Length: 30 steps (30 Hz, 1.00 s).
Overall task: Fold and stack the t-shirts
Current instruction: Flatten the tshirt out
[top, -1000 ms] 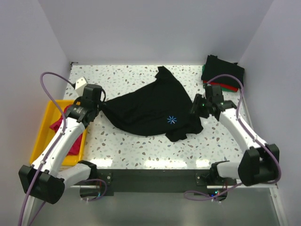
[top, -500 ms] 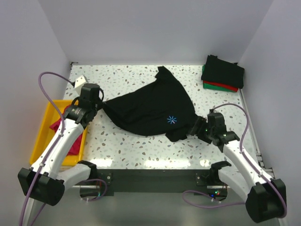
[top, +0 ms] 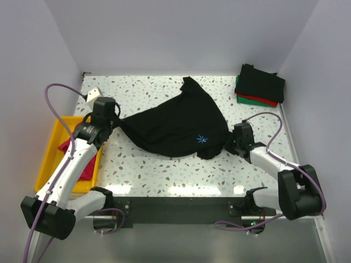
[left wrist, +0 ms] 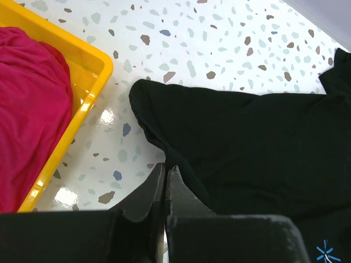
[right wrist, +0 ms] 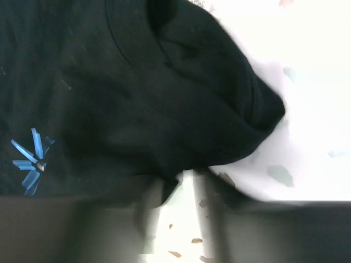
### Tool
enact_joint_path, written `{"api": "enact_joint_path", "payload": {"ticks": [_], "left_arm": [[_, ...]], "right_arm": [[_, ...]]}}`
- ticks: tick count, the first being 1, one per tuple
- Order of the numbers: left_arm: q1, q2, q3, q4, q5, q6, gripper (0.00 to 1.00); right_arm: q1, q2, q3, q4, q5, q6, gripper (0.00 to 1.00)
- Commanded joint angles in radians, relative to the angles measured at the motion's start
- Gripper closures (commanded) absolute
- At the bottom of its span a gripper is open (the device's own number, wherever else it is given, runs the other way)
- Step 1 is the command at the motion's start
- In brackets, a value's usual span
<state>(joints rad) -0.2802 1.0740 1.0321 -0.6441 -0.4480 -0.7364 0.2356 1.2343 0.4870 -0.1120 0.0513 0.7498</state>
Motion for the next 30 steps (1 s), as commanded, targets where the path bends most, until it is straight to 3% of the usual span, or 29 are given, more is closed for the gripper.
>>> {"api": "enact_joint_path", "payload": {"ticks": [1, 3, 13, 19, 23, 30], "left_arm": [[0.013, -0.011, 0.022, 0.054, 0.006, 0.031, 1.00], [0.013, -0.009, 0.045, 0.046, 0.011, 0.041, 1.00], [0.016, -0.088, 0.170, -0.020, -0.044, 0.098, 1.00], [0.016, -0.169, 0.249, -0.051, -0.095, 0.114, 1.00], [0.016, -0.168, 0.287, -0.013, -0.116, 0.129, 1.00], [0.019, 0.021, 0.358, 0.233, -0.101, 0.141, 1.00]], "right_arm": [[0.001, 0.051, 0.084, 0.081, 0.107, 0.005, 0.88], [0.001, 0.057, 0.143, 0.043, 0.120, -0.015, 1.00], [-0.004, -0.130, 0.510, -0.394, 0.206, -0.234, 1.00], [-0.005, -0.254, 0.659, -0.529, 0.263, -0.297, 1.00], [-0.007, -0.262, 0.732, -0.531, 0.251, -0.313, 1.00], [-0.019, -0.037, 0.904, -0.302, 0.150, -0.331, 1.00]]}}
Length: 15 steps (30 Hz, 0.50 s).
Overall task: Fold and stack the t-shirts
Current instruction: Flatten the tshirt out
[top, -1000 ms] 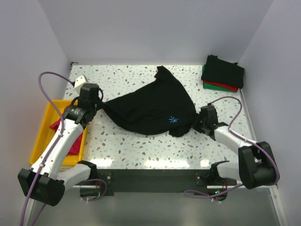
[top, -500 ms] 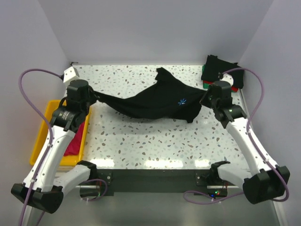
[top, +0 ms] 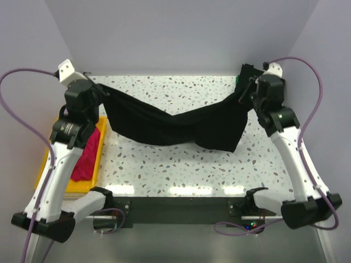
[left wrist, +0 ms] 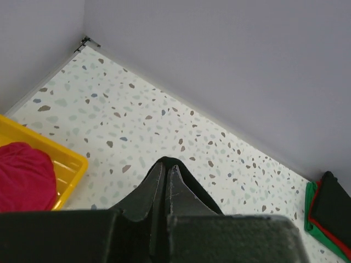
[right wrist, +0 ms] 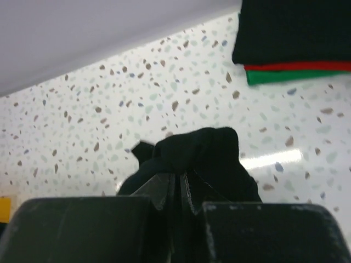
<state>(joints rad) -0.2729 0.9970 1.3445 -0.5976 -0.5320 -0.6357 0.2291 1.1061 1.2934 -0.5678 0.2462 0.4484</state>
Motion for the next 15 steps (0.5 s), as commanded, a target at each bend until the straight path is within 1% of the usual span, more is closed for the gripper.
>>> {"api": "enact_joint_path", "payload": {"ticks": [1, 3, 4, 6, 7, 10, 12, 15], "left_arm": [[0.014, 0.159, 0.097, 0.227, 0.004, 0.045, 1.00], [0.018, 0.213, 0.166, 0.255, 0.029, 0.065, 1.00], [0.018, 0.256, 0.244, 0.259, 0.035, 0.067, 1.00], [0.020, 0.285, 0.319, 0.268, 0.053, 0.093, 1.00], [0.021, 0.305, 0.394, 0.265, 0.056, 0.102, 1.00], [0.024, 0.325, 0.525, 0.236, 0.053, 0.145, 1.00], [0.026, 0.316, 0.548, 0.223, 0.046, 0.172, 1.00], [0.026, 0.255, 0.481, 0.219, 0.027, 0.174, 1.00]], "right_arm": [[-0.016, 0.163, 0.198, 0.158, -0.059, -0.022, 1.00], [-0.022, 0.227, 0.315, 0.151, -0.080, -0.019, 1.00], [-0.024, 0.280, 0.440, 0.131, -0.091, -0.019, 1.00], [-0.028, 0.323, 0.556, 0.114, -0.099, -0.023, 1.00], [-0.031, 0.357, 0.660, 0.096, -0.100, -0.031, 1.00], [-0.042, 0.390, 0.821, 0.039, -0.117, -0.039, 1.00], [-0.043, 0.364, 0.822, 0.045, -0.127, -0.039, 1.00], [-0.045, 0.278, 0.718, 0.066, -0.108, -0.045, 1.00]]}}
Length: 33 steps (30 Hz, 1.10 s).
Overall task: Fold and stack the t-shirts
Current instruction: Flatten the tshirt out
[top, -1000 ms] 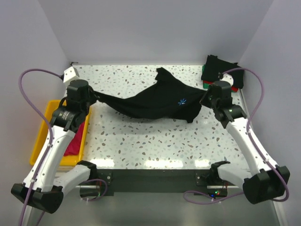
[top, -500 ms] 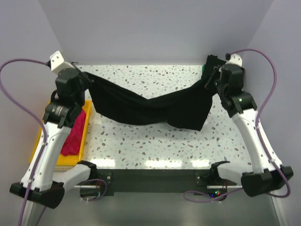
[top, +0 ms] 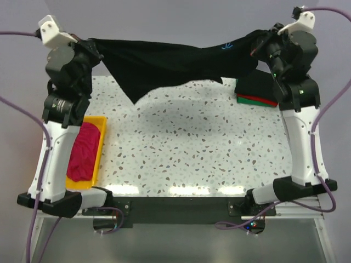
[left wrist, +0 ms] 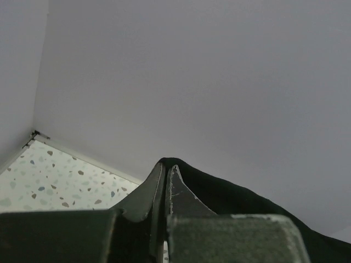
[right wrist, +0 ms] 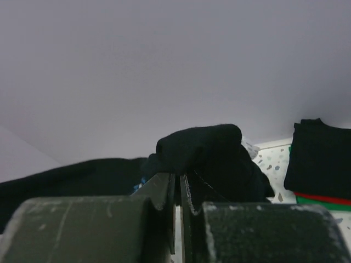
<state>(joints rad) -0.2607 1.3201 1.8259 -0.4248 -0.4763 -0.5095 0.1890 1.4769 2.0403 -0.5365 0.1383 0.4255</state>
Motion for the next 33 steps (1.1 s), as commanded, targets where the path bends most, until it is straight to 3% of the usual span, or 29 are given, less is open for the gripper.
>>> {"api": "enact_joint_path", "payload": {"ticks": [1, 3, 6, 9, 12, 13, 16, 18, 26, 33], "left_arm": [[0.012, -0.108, -0.067, 0.040, -0.036, 0.048, 1.00], [0.014, -0.149, -0.140, 0.017, -0.045, 0.020, 1.00], [0.014, -0.249, -0.392, -0.021, -0.027, -0.024, 1.00], [0.014, -0.265, -0.599, -0.025, 0.019, -0.084, 1.00], [0.014, -0.233, -0.727, -0.028, 0.119, -0.155, 1.00], [0.014, -0.205, -0.811, -0.013, 0.148, -0.173, 1.00], [0.014, -0.148, -0.944, 0.044, 0.209, -0.228, 1.00], [0.014, -0.113, -0.990, 0.052, 0.219, -0.256, 1.00], [0.014, -0.120, -1.034, 0.044, 0.228, -0.279, 1.00], [0.014, -0.162, -1.057, -0.017, 0.173, -0.287, 1.00]], "right_arm": [[-0.006, -0.114, -0.098, 0.030, 0.004, -0.024, 1.00], [-0.006, -0.180, -0.167, -0.002, 0.014, -0.034, 1.00], [-0.008, -0.254, -0.336, -0.045, 0.038, -0.051, 1.00], [-0.008, -0.236, -0.500, -0.043, 0.037, -0.054, 0.90], [-0.016, -0.153, -0.617, -0.056, 0.041, -0.041, 0.63], [-0.014, -0.115, -0.693, -0.030, 0.044, -0.031, 0.43], [-0.017, -0.057, -0.821, 0.026, 0.009, 0.010, 0.22], [-0.017, -0.055, -0.917, 0.062, -0.048, 0.028, 0.18], [-0.019, -0.255, -1.210, 0.081, -0.038, 0.105, 0.16], [-0.017, -0.465, -1.400, -0.067, -0.063, 0.235, 0.19]]}}
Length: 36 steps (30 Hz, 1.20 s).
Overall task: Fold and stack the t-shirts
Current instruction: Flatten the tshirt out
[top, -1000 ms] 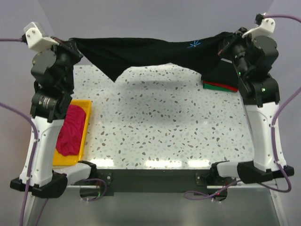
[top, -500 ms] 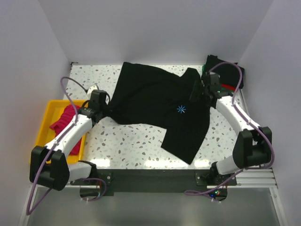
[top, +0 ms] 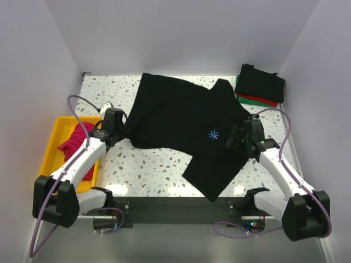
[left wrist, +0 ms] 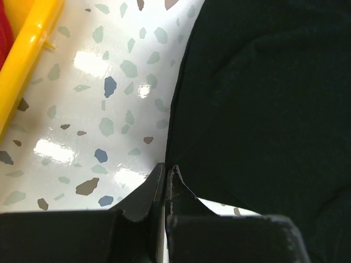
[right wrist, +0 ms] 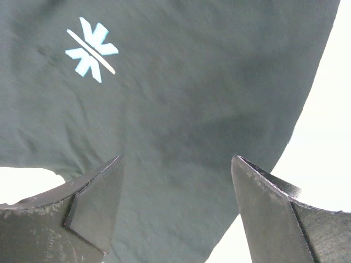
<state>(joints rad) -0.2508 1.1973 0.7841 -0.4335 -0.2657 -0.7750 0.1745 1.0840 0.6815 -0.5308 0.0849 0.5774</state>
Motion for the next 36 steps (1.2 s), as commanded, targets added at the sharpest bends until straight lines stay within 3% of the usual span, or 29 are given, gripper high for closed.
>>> {"api": "enact_joint_path", "payload": {"ticks": [1, 9, 18, 28, 36], "left_arm": [[0.005, -0.044, -0.020, -0.013, -0.052, -0.024, 1.00], [0.008, -0.073, -0.052, -0.031, -0.083, -0.030, 1.00], [0.048, -0.084, -0.048, -0.054, -0.090, -0.023, 1.00], [0.079, -0.123, -0.049, -0.106, -0.128, -0.040, 1.00], [0.099, -0.182, -0.104, -0.163, -0.182, -0.093, 1.00]], "right_arm": [[-0.003, -0.094, -0.049, -0.098, 0.012, 0.094, 0.20], [-0.003, -0.260, -0.125, -0.227, 0.111, 0.217, 0.26], [-0.004, -0.170, -0.200, -0.154, 0.136, 0.300, 0.34], [-0.003, -0.069, -0.220, -0.048, 0.214, 0.318, 0.35], [-0.003, -0.013, -0.220, 0.026, 0.150, 0.269, 0.71]]}}
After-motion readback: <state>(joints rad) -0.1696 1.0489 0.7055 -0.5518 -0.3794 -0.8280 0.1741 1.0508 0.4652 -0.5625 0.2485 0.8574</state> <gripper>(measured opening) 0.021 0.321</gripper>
